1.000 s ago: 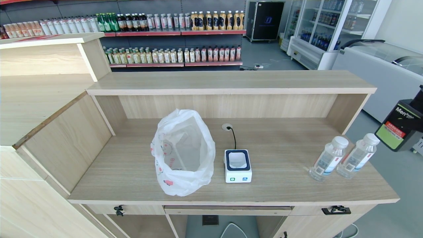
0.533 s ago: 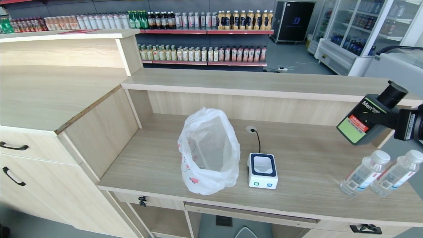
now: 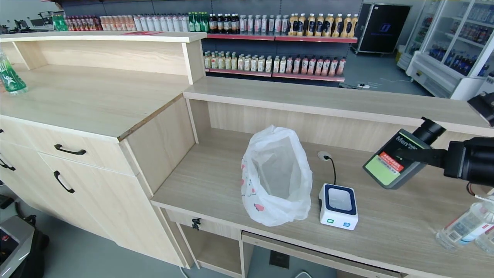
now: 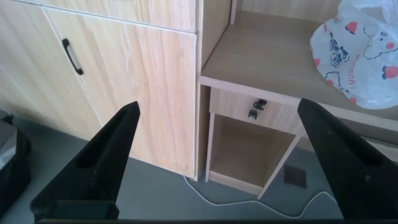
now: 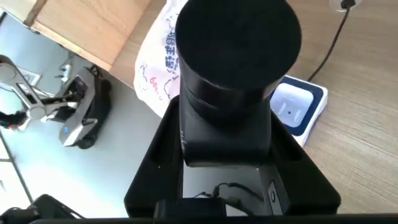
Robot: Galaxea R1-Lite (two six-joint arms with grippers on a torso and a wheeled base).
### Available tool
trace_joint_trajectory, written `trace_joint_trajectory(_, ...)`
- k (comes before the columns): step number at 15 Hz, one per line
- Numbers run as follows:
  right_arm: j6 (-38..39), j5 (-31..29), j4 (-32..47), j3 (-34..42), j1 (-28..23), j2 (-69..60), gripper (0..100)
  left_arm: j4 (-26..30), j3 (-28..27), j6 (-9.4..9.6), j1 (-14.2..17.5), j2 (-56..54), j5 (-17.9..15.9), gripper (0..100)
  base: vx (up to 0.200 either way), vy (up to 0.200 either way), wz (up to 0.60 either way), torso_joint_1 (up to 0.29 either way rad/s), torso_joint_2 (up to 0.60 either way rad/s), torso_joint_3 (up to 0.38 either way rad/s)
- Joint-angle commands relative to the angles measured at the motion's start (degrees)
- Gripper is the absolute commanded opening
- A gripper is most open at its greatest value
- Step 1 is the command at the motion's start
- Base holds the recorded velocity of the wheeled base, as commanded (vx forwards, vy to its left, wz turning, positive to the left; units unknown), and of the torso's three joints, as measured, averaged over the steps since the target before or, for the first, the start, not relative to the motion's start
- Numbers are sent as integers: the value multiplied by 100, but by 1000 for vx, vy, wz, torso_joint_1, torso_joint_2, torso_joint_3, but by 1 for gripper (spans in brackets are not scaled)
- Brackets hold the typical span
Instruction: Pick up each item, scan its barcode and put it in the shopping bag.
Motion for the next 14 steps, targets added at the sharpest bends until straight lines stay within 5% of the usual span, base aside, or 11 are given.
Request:
trace_joint_trajectory(1,142,559,-22,-83,-528,336,0,0,0,-4,9,2,-1,100,0,0,0,0,0,0)
trace_joint_trajectory(7,204,1227,303,-39,-1679,714,0,0,0,-4,9,2,-1,100,0,0,0,0,0,0)
trace_joint_trajectory(14,-341,1315,444,58,-1864,1110,0,0,0,-4,9,2,-1,100,0,0,0,0,0,0)
